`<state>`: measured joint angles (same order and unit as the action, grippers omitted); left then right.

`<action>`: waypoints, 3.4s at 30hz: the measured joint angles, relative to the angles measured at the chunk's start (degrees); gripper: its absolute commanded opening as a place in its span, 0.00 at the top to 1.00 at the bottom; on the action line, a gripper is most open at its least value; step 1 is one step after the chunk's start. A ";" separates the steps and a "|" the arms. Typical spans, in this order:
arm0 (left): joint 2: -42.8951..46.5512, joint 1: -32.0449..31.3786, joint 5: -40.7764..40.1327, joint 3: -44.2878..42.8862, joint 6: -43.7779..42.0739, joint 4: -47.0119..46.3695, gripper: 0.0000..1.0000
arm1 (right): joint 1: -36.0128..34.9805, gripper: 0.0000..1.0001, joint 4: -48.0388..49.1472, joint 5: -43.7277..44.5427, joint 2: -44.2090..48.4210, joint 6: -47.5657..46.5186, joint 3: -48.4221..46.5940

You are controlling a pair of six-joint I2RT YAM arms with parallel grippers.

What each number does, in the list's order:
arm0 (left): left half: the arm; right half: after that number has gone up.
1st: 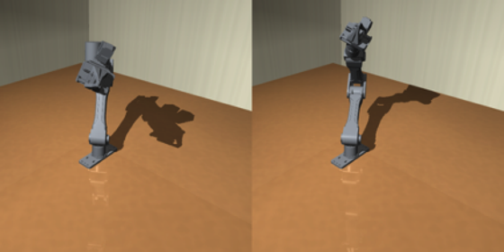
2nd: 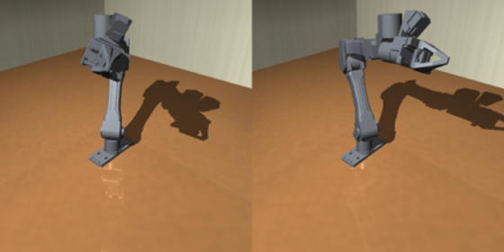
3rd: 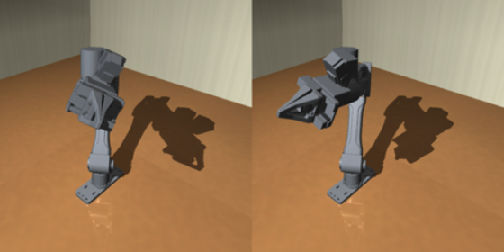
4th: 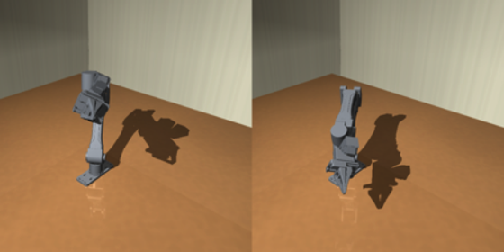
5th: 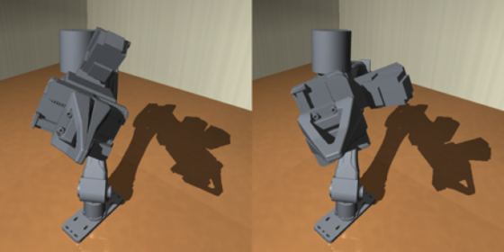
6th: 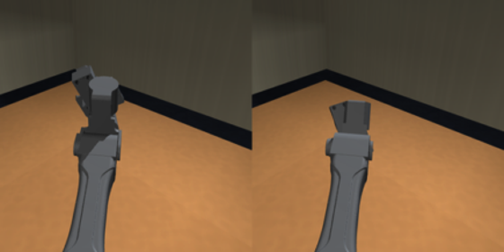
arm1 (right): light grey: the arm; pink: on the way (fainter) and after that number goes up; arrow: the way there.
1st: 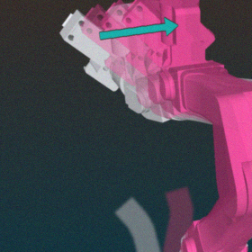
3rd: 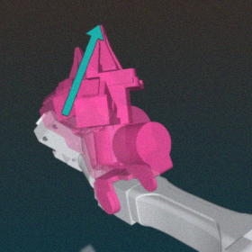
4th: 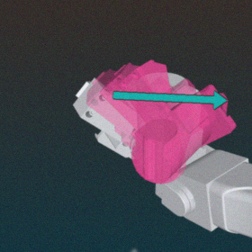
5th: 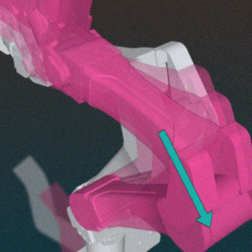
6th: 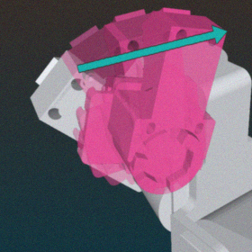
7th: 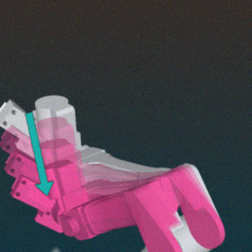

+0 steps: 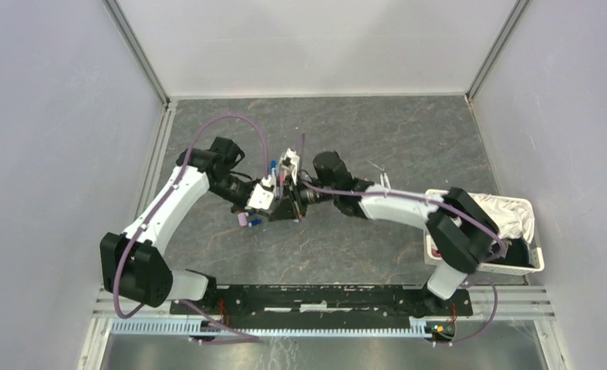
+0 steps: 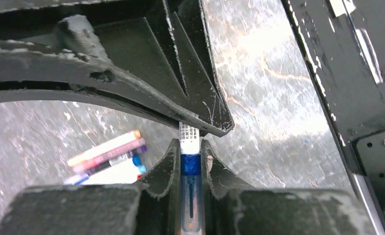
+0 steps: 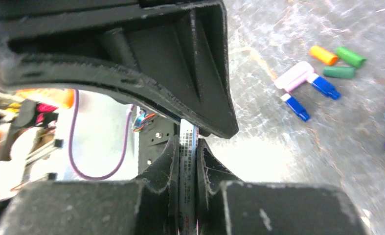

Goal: Open the pen caps

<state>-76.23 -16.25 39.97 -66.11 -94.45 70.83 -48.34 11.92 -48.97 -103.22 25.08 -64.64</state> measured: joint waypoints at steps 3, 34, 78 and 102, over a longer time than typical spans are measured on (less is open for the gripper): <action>-1.07 -2.16 4.63 -1.01 -1.22 1.11 0.98 | -0.48 1.00 3.50 5.73 7.30 -1.01 6.58; 0.52 10.84 -12.68 -2.71 0.72 -0.98 0.98 | 3.28 1.00 -1.40 1.40 15.58 2.54 15.72; -20.04 -5.95 -21.86 9.18 28.98 -29.97 0.33 | 21.07 0.85 -18.18 55.32 9.05 -14.29 14.45; -15.06 8.02 -16.72 -12.31 50.95 -20.31 0.00 | 21.55 0.50 -19.65 57.24 11.87 -15.10 13.29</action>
<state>-91.29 -8.23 23.24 -78.41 -43.51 50.52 -26.79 -7.73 8.27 -91.35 9.98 -51.35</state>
